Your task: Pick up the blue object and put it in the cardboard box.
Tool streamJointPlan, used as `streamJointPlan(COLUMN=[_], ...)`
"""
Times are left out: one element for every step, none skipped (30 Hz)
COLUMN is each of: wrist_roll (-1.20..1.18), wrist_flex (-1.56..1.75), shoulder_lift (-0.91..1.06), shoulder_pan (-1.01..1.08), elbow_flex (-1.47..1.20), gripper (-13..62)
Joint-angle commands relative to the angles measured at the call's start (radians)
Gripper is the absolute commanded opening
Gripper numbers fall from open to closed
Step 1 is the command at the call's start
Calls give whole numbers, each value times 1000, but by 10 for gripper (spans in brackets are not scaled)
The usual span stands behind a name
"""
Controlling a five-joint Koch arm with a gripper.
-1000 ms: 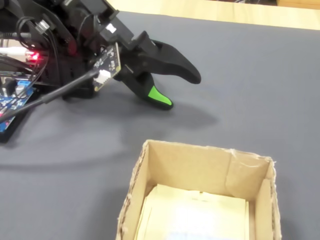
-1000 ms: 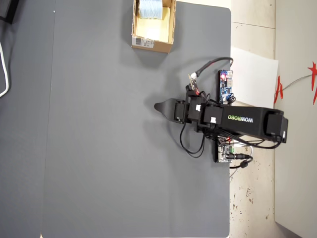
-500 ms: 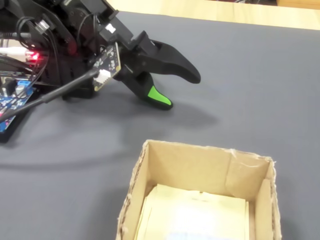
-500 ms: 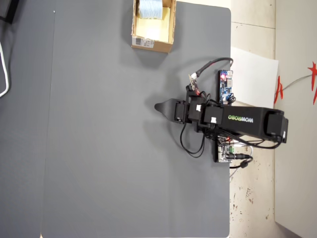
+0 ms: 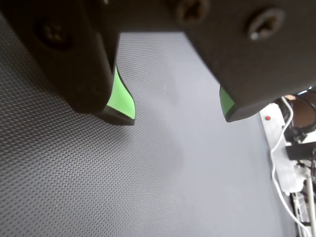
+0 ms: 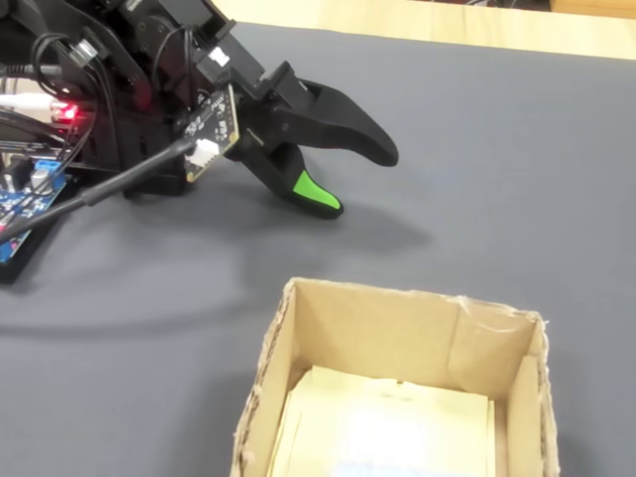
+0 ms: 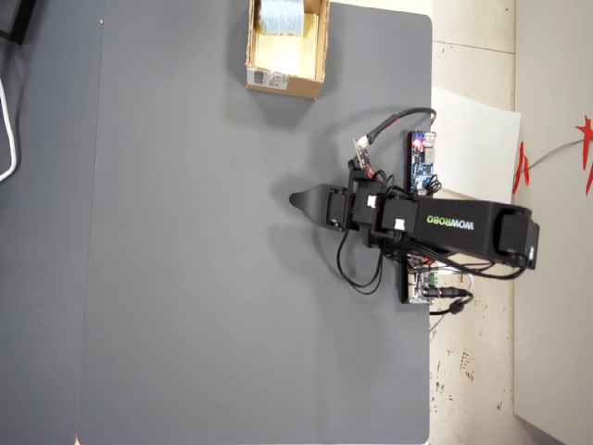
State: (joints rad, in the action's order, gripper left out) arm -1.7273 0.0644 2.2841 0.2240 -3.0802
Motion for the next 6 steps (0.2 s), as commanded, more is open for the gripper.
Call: streamJointPlan(wrist_roll=[-28,-28,-28,-28,-28,-28], wrist_flex=[-110,-110,-110,-110,-110,-110], shoulder_lift=[83,83,83,84,83,83], shoulder_pan=[0,0,0,0,0,0], elbow_flex=[-38,-38,-38,-38,-38,-38], gripper=[341,340,340,340,341,341])
